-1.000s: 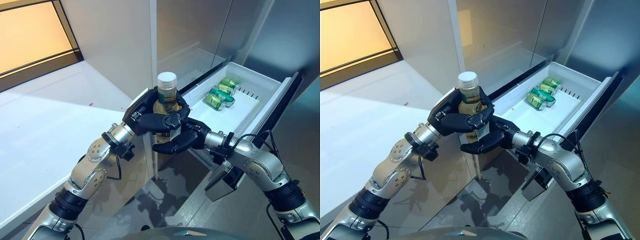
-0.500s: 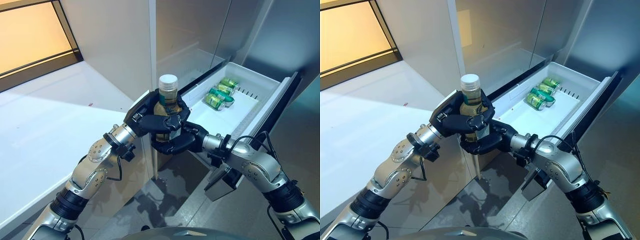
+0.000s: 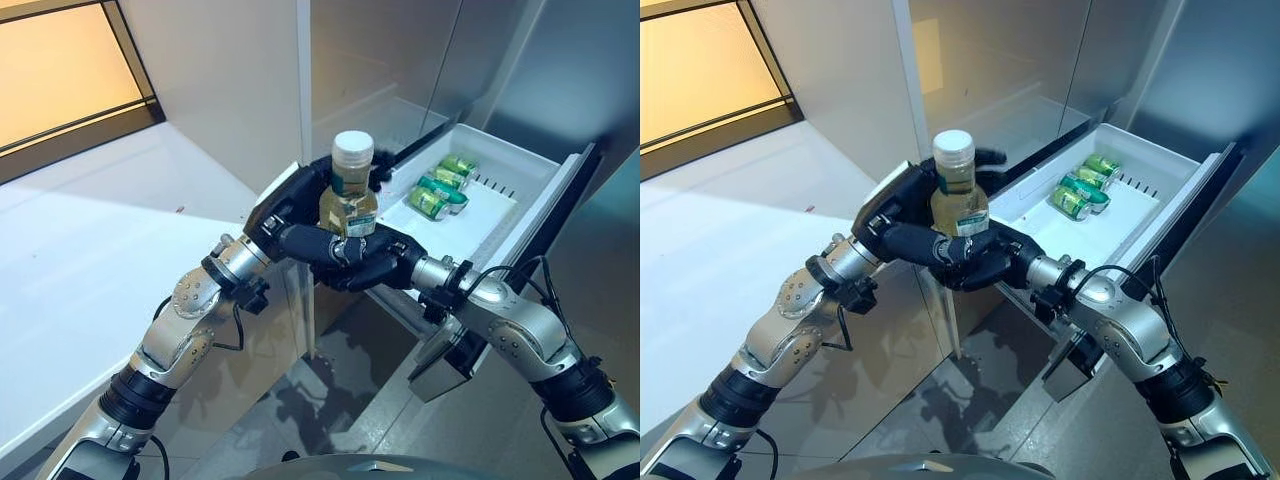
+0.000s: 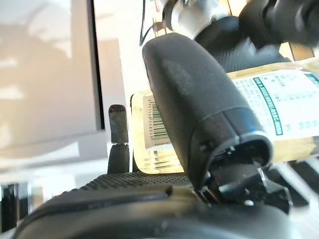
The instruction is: Put drinks into fridge and close the fridge
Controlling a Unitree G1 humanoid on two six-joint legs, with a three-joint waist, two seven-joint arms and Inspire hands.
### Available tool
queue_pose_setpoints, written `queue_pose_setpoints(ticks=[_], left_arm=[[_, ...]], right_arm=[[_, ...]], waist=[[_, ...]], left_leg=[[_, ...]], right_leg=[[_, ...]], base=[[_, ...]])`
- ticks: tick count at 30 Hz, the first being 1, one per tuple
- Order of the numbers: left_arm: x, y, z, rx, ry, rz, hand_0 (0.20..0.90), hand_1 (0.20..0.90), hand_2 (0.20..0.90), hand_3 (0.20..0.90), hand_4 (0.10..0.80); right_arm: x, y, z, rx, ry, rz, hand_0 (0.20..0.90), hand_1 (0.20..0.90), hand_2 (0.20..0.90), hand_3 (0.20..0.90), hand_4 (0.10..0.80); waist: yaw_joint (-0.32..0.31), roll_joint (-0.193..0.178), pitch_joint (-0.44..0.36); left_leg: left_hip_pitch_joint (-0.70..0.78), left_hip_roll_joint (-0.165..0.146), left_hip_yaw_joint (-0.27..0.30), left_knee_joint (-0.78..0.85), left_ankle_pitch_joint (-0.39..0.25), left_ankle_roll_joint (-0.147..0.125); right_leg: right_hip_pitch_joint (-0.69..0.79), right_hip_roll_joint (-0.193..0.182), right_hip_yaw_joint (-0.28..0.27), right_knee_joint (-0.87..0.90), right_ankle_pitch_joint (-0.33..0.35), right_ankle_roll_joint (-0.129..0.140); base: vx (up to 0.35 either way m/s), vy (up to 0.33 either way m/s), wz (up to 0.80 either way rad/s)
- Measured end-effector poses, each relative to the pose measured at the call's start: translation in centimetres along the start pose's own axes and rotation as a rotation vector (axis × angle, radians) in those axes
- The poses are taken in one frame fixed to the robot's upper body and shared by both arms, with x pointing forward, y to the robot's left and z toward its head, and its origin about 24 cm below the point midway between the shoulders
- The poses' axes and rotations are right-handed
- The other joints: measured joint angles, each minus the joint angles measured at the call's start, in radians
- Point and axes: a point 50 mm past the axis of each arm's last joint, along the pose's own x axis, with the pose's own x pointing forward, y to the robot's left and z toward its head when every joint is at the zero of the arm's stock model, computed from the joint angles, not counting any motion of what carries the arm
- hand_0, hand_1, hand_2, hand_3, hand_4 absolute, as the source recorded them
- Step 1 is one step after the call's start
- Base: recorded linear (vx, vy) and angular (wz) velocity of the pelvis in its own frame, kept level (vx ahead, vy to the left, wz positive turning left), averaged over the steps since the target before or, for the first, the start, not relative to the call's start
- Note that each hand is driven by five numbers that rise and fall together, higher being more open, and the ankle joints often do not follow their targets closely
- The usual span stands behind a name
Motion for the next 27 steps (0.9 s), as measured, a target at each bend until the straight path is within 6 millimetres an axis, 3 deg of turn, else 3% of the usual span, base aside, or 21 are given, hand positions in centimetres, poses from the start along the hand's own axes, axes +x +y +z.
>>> queue_pose_setpoints(ticks=[7,12,21,24,27], left_arm=[[-0.5,2.3,5.9,0.179,-0.433,0.305,0.9,0.9,0.9,0.9,0.8],[-1.2,3.3,7.4,0.246,-0.555,0.471,0.9,0.9,0.9,0.9,0.8],[-0.9,3.4,6.9,0.181,-0.513,0.471,0.9,0.9,0.9,0.9,0.8],[0.3,3.0,4.4,-0.14,-0.36,0.323,0.9,0.9,0.9,0.9,0.8],[0.8,1.3,1.2,-0.505,-0.233,0.195,0.9,0.9,0.9,0.9,0.8]], right_arm=[[-1.8,-5.1,0.7,-0.033,-0.028,-0.341,0.3,0.3,0.3,0.2,0.1],[-2.7,-7.0,0.4,-0.036,-0.016,-0.479,0.3,0.3,0.3,0.2,0.1],[-3.4,-8.8,-1.1,-0.049,0.015,-0.644,0.3,0.3,0.3,0.2,0.1],[-4.1,-10.0,-2.2,-0.092,0.072,-0.742,0.3,0.3,0.3,0.2,0.1],[-4.9,-11.6,-3.3,-0.1,0.143,-0.83,0.3,0.3,0.3,0.2,0.1]], waist=[[0.006,-0.003,0.002],[0.004,-0.004,0.002],[0.008,-0.004,0.003],[0.024,-0.004,0.004],[0.045,-0.006,0.014]], left_leg=[[-0.004,-0.001,-0.008,0.0,0.0,0.0],[-0.005,-0.001,-0.009,0.0,0.0,0.0],[-0.005,-0.002,-0.018,0.0,0.0,0.0],[-0.005,-0.004,-0.029,0.0,0.0,0.001],[-0.006,-0.006,-0.033,0.0,0.001,0.002]], right_leg=[[-0.002,0.0,-0.003,0.0,0.0,0.0],[-0.002,0.0,-0.004,0.0,0.0,0.0],[0.001,-0.001,-0.02,0.0,0.0,0.0],[0.004,-0.001,-0.026,0.0,0.0,0.0],[0.006,-0.003,-0.028,0.0,0.0,0.0]], base=[[0.002,-0.002,0.01],[0.0,0.0,0.0],[0.002,0.002,0.03],[0.011,0.012,0.09],[0.015,0.026,0.05]])
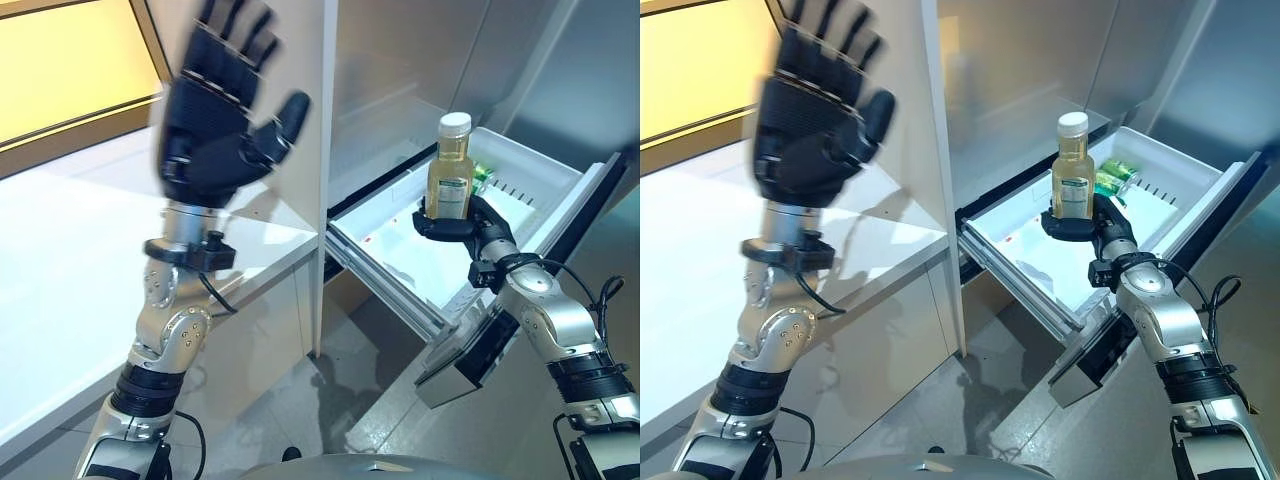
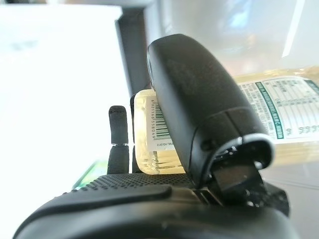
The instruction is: Put drinks into fridge and close the fridge
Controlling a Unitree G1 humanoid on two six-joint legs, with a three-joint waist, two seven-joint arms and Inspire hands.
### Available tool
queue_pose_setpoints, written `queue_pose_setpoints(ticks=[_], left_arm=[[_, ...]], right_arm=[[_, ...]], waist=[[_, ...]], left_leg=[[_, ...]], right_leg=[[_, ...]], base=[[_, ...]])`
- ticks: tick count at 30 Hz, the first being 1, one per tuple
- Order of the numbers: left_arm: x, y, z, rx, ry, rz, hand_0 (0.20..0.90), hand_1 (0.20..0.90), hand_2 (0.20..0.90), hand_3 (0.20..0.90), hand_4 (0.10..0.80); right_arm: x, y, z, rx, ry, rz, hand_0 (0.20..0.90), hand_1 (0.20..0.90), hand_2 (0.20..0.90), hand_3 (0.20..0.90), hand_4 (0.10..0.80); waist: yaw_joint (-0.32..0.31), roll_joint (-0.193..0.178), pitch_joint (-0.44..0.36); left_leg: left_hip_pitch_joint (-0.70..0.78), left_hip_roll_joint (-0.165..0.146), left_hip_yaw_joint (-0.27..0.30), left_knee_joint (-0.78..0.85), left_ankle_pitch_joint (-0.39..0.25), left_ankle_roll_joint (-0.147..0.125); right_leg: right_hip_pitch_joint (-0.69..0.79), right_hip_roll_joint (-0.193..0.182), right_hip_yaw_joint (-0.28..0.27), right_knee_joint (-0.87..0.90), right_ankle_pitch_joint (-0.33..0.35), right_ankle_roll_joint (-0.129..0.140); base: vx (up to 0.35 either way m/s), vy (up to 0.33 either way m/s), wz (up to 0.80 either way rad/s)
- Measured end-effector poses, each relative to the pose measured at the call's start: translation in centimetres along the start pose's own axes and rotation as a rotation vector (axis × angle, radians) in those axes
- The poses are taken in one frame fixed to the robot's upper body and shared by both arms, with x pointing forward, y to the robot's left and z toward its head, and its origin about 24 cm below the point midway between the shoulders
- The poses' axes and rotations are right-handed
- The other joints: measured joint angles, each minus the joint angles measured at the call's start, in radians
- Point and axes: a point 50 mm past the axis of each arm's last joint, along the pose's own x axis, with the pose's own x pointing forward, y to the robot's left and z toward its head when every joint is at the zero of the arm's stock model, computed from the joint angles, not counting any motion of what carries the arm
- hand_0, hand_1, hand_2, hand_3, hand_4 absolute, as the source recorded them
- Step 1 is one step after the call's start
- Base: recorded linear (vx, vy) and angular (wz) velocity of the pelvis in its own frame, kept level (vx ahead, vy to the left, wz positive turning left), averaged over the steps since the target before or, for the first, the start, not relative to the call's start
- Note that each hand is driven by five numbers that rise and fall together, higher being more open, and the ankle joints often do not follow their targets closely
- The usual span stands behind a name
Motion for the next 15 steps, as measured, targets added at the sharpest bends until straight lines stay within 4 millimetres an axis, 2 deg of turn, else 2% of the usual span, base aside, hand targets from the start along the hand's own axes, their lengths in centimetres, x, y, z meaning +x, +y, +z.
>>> queue_pose_setpoints(ticks=[2,5,7,8,9,11,13,15], left_arm=[[-0.7,-0.1,-2.0,-0.174,0.101,-0.033,0.9,0.9,0.9,0.9,0.8],[-4.1,-0.3,-7.0,-0.441,0.372,-0.003,0.9,0.9,0.9,0.9,0.8],[-8.0,-0.3,-10.5,-0.594,0.566,0.102,0.9,0.9,0.9,0.9,0.8],[-9.3,-0.3,-11.3,-0.627,0.619,0.142,0.9,0.9,0.9,0.9,0.8],[-11.5,-0.2,-12.4,-0.668,0.7,0.21,0.9,0.9,0.9,0.9,0.8],[-15.6,0.3,-13.5,-0.71,0.8,0.34,0.9,0.9,0.9,0.9,0.8],[-18.4,0.9,-13.4,-0.712,0.841,0.437,0.9,0.9,0.9,0.9,0.8],[-20.1,1.6,-12.9,-0.692,0.861,0.5,0.9,0.9,0.9,0.9,0.8]], right_arm=[[0.4,-1.7,-1.1,-0.017,0.066,-0.068,0.3,0.3,0.3,0.2,0.1],[1.5,-4.6,-1.6,-0.025,0.144,-0.186,0.3,0.3,0.3,0.2,0.1],[2.2,-6.1,-1.0,-0.023,0.159,-0.239,0.3,0.3,0.3,0.2,0.1],[2.3,-6.4,-0.7,-0.023,0.159,-0.252,0.3,0.3,0.3,0.2,0.1],[2.3,-7.1,-0.1,-0.03,0.152,-0.272,0.3,0.3,0.3,0.2,0.1],[2.2,-8.9,1.0,-0.052,0.142,-0.317,0.3,0.3,0.3,0.2,0.1],[2.1,-10.3,1.3,-0.058,0.158,-0.352,0.3,0.3,0.3,0.2,0.1],[2.0,-11.1,1.3,-0.055,0.174,-0.374,0.3,0.3,0.3,0.2,0.1]], waist=[[0.019,-0.002,0.005],[0.038,0.006,0.016],[0.041,0.015,0.025],[0.039,0.018,0.028],[0.039,0.024,0.033],[0.041,0.035,0.046],[0.055,0.041,0.048],[0.067,0.042,0.048]], left_leg=[[-0.001,-0.002,-0.008,0.0,0.002,0.002],[-0.005,-0.006,-0.017,0.0,0.005,0.006],[-0.01,-0.007,-0.025,0.0,0.007,0.008],[-0.01,-0.007,-0.025,0.0,0.007,0.007],[-0.012,-0.007,-0.03,0.0,0.008,0.007],[-0.015,-0.005,-0.041,0.0,0.01,0.004],[-0.017,-0.002,-0.051,0.0,0.012,0.0],[-0.019,-0.001,-0.058,0.0,0.014,-0.003]], right_leg=[[0.004,-0.001,-0.009,0.0,0.0,0.0],[0.004,-0.006,-0.024,0.0,0.0,0.001],[0.003,-0.007,-0.034,0.0,0.0,0.001],[0.002,-0.007,-0.035,-0.001,0.0,0.001],[0.002,-0.006,-0.039,-0.001,-0.001,0.001],[0.003,-0.004,-0.053,-0.001,-0.001,0.001],[0.004,-0.001,-0.061,-0.001,-0.001,0.001],[0.005,0.001,-0.07,-0.001,-0.001,0.001]], base=[[0.021,0.028,0.13],[0.029,0.015,0.14],[0.038,0.013,0.1],[0.045,0.013,0.04],[0.04,0.017,0.1],[0.012,0.038,0.16],[0.01,0.026,0.13],[0.006,0.009,0.11]])
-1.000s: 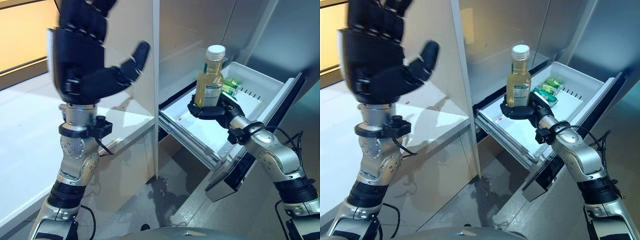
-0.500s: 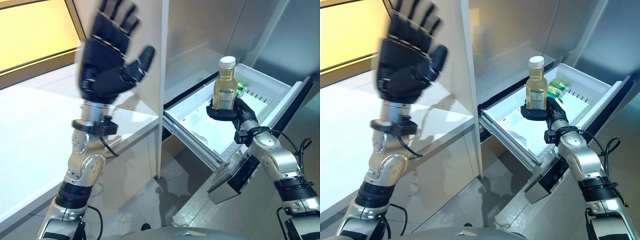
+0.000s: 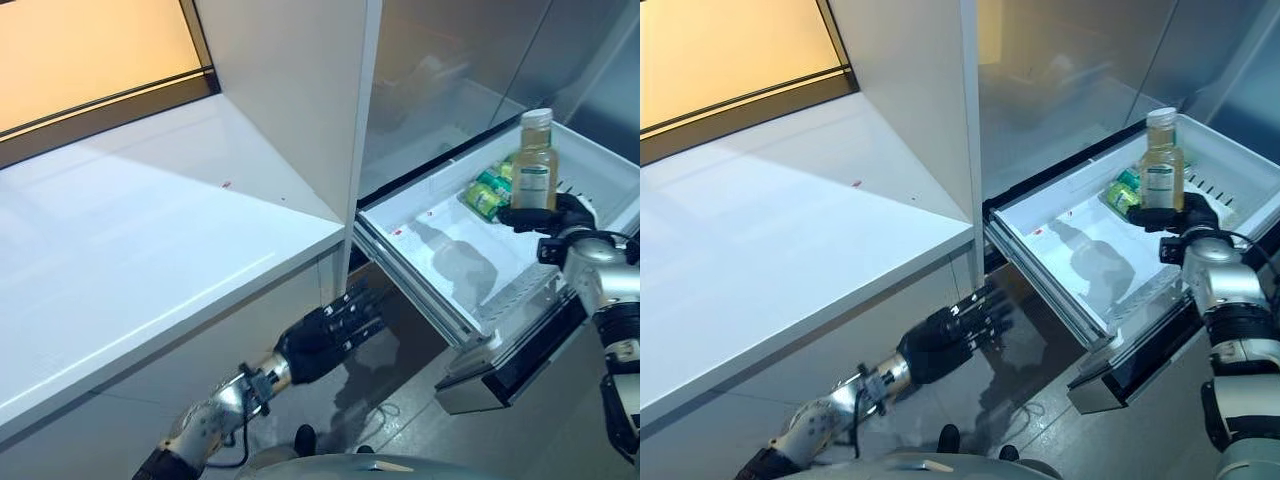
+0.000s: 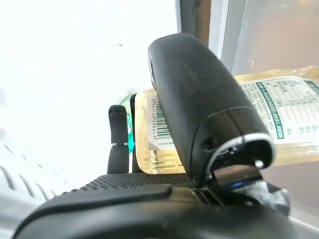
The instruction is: Put drinks into fridge and close the fridge
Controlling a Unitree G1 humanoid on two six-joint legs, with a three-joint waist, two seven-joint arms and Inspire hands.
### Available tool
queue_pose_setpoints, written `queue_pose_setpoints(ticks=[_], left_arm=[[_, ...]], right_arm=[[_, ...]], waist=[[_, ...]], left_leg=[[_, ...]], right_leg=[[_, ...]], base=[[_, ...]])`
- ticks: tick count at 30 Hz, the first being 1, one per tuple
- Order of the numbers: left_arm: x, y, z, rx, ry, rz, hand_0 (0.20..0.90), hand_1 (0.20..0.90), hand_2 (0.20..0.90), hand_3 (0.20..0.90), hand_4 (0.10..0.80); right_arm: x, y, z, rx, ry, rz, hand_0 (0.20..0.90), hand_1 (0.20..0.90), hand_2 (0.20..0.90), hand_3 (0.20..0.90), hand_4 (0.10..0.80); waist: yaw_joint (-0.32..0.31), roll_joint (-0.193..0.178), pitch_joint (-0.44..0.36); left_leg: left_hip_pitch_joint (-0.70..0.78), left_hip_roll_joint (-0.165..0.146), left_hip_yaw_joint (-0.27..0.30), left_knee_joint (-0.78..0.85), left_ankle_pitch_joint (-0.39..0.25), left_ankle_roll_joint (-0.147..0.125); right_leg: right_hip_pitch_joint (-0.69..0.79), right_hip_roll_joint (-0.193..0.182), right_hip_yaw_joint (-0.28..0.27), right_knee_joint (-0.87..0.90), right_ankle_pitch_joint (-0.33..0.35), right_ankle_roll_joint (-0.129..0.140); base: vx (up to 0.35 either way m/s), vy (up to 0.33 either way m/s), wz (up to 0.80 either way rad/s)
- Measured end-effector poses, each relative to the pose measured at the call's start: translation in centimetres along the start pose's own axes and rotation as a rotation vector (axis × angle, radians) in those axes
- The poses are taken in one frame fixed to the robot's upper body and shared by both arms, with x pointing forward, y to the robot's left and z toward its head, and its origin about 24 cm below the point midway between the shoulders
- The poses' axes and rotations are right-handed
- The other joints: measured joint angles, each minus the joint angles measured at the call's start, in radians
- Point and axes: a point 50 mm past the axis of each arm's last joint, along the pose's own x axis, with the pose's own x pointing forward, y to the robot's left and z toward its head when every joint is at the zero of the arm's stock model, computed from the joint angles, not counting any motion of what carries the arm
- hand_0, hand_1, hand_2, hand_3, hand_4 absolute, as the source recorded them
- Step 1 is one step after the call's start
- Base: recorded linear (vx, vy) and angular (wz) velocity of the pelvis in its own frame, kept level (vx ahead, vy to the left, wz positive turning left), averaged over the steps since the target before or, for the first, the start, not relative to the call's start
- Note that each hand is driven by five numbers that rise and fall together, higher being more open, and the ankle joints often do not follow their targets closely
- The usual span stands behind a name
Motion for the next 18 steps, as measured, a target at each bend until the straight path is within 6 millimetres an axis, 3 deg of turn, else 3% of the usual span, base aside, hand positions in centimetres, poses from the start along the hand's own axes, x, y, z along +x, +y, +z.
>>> queue_pose_setpoints(ticks=[3,10,14,18], left_arm=[[-1.4,2.3,-0.5,0.03,0.017,0.097,0.9,0.9,0.9,0.9,0.8],[-3.7,6.1,-1.7,0.177,0.112,0.333,0.9,0.9,0.9,0.9,0.8],[-6.2,9.0,-3.0,0.259,0.166,0.547,0.9,0.9,0.9,0.9,0.8],[-7.9,10.7,-3.0,0.324,0.147,0.71,0.9,0.9,0.9,0.9,0.8]], right_arm=[[0.3,-0.6,-0.3,0.005,0.027,0.003,0.3,0.3,0.3,0.2,0.1],[0.4,0.4,-1.7,-0.11,0.085,0.112,0.3,0.3,0.3,0.2,0.1],[0.4,0.1,-2.6,-0.154,0.139,0.13,0.3,0.3,0.3,0.2,0.1],[0.4,-0.3,-3.7,-0.183,0.197,0.141,0.3,0.3,0.3,0.2,0.1]], waist=[[0.021,0.002,-0.001],[0.039,0.002,0.0],[0.053,0.001,0.0],[0.056,0.0,0.0]], left_leg=[[-0.004,0.0,-0.011,0.0,0.006,-0.002],[-0.013,-0.004,-0.028,0.0,0.02,-0.002],[-0.014,-0.005,-0.03,0.0,0.021,-0.002],[-0.014,-0.005,-0.031,0.0,0.022,-0.002]], right_leg=[[0.0,0.0,-0.012,0.0,0.0,0.0],[-0.001,-0.002,-0.037,0.0,0.0,0.0],[-0.001,-0.002,-0.04,0.0,0.0,0.0],[0.0,-0.002,-0.042,0.0,0.0,0.0]], base=[[0.013,0.009,0.13],[0.031,-0.003,0.1],[0.038,-0.016,0.04],[0.029,-0.029,0.0]])
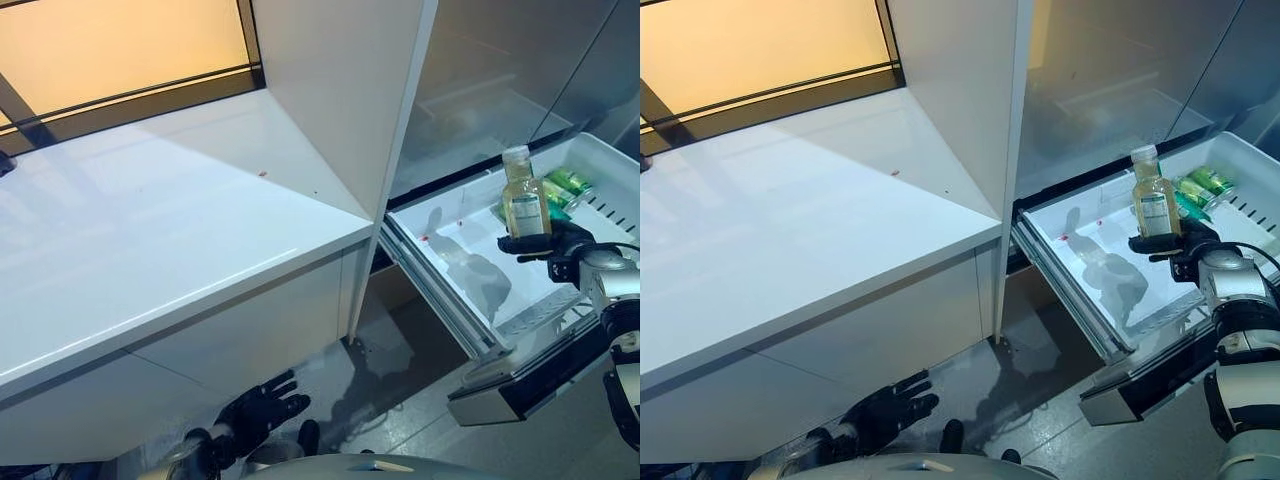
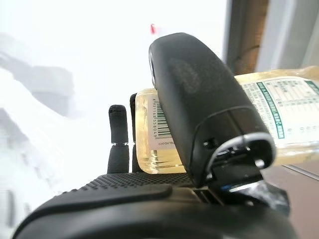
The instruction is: Put drinks into fridge and close the fridge
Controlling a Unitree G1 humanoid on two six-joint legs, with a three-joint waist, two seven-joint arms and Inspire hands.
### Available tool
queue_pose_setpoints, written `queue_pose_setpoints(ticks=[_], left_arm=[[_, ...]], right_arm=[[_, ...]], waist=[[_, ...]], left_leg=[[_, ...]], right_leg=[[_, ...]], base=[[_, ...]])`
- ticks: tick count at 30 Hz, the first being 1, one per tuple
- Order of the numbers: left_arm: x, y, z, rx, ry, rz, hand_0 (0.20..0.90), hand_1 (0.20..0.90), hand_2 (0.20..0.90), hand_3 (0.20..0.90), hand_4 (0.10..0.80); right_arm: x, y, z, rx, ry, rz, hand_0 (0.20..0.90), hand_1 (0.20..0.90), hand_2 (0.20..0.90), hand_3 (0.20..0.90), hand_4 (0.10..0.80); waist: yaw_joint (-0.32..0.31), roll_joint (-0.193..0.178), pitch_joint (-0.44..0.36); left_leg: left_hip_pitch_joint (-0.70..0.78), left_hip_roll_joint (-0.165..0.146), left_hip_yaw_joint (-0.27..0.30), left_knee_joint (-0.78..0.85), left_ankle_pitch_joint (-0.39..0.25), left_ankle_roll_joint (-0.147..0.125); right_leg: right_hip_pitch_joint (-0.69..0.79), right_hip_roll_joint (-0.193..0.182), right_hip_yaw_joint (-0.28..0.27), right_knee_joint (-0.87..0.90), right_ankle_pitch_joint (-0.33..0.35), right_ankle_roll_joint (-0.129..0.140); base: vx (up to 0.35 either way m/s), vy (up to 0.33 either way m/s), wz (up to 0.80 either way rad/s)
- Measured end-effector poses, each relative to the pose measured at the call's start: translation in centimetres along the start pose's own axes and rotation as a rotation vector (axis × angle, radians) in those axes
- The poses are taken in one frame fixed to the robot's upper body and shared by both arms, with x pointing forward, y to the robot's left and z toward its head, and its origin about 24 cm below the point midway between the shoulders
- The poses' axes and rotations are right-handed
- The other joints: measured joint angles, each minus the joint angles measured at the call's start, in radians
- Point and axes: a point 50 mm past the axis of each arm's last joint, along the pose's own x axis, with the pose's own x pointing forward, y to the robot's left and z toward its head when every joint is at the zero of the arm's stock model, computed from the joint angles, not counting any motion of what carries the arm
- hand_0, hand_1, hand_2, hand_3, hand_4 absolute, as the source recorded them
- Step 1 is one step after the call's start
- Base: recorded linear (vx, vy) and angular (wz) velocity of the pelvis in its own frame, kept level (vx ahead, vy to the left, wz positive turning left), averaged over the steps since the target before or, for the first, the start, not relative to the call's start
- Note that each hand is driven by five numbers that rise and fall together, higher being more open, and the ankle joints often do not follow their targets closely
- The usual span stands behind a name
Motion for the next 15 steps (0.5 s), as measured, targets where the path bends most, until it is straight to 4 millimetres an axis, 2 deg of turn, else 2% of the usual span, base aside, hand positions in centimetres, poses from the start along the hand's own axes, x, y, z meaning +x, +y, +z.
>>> queue_pose_setpoints(ticks=[4,10,13,15], left_arm=[[-0.5,2.0,-1.2,0.042,0.014,0.177,0.9,0.9,0.9,0.9,0.8],[-1.0,3.6,-2.1,0.105,0.07,0.282,0.9,0.9,0.9,0.9,0.8],[-0.7,3.7,-1.6,0.131,0.071,0.289,0.9,0.9,0.9,0.9,0.8],[-0.2,3.8,-0.3,0.15,0.05,0.29,0.9,0.9,0.9,0.9,0.8]], right_arm=[[0.1,-0.1,-1.1,-0.01,0.058,-0.002,0.3,0.3,0.3,0.2,0.1],[0.3,0.4,-2.4,-0.052,0.119,0.009,0.3,0.3,0.3,0.2,0.1],[0.3,0.3,-3.1,-0.067,0.149,0.014,0.3,0.3,0.3,0.2,0.1],[0.4,0.4,-3.7,-0.111,0.189,0.014,0.3,0.3,0.3,0.2,0.1]], waist=[[-0.001,-0.006,0.004],[0.001,-0.023,0.013],[0.015,-0.032,0.017],[0.033,-0.042,0.026]], left_leg=[[0.0,0.0,0.001,0.0,0.0,0.0],[-0.001,0.001,0.0,0.0,0.002,-0.001],[-0.035,0.001,-0.007,0.0,0.013,-0.003],[-0.08,0.004,-0.013,0.001,0.027,-0.006]], right_leg=[[0.0,0.0,0.0,0.0,0.0,0.0],[0.0,0.001,-0.002,0.0,0.0,0.0],[-0.033,0.002,-0.007,0.0,0.004,-0.005],[-0.075,0.006,-0.014,0.001,0.016,-0.006]], base=[[0.042,-0.032,-0.01],[-0.022,-0.017,0.01],[-0.17,-0.044,0.08],[-0.24,-0.085,0.1]])
